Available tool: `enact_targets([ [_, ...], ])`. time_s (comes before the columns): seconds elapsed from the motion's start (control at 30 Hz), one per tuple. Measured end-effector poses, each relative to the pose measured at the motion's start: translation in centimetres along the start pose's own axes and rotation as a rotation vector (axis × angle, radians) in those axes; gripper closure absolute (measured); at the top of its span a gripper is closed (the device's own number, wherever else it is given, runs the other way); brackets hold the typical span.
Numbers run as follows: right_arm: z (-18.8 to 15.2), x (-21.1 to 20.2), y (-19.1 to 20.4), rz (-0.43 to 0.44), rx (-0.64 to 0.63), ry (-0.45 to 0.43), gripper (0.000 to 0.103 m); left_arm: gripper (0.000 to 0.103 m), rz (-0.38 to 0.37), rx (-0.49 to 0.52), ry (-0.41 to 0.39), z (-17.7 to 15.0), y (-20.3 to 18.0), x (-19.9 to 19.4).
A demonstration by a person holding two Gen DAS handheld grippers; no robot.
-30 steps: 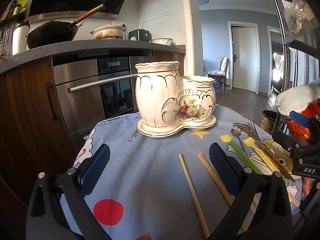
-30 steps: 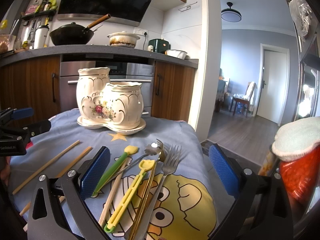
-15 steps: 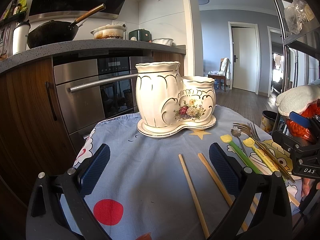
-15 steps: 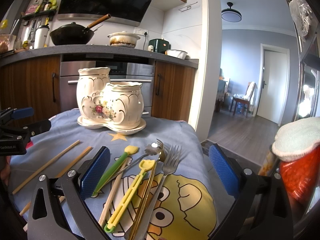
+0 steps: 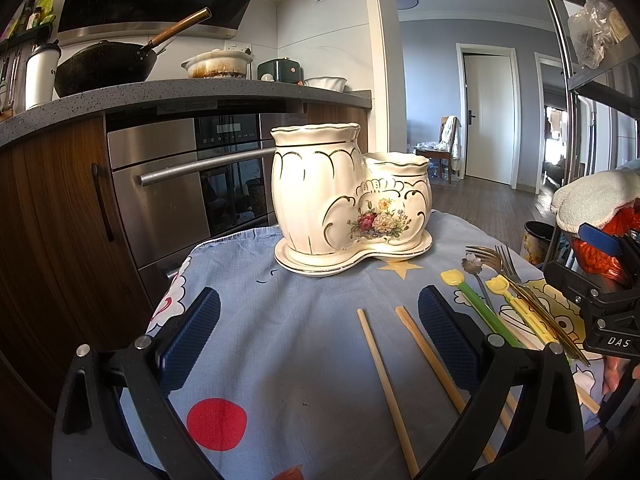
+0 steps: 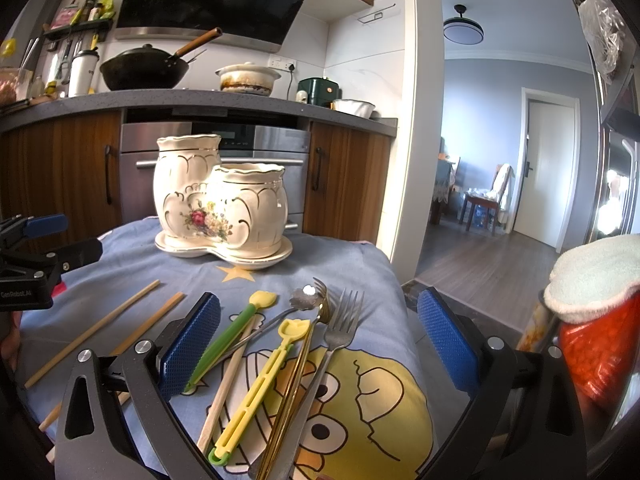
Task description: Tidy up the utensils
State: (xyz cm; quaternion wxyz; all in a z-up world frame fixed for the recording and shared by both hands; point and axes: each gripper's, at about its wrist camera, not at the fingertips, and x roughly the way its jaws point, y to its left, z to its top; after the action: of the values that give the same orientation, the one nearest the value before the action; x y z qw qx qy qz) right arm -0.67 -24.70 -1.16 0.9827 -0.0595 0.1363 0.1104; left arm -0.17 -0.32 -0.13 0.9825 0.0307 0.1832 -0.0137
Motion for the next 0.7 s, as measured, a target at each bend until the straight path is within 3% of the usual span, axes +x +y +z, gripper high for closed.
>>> enact_targets([
  [0.7, 0.0, 0.12, -0.25, -0.002, 0.021, 0.014, 0.005, 0.005, -0.022, 0.001, 0.002, -0.02, 0.08, 0.15],
])
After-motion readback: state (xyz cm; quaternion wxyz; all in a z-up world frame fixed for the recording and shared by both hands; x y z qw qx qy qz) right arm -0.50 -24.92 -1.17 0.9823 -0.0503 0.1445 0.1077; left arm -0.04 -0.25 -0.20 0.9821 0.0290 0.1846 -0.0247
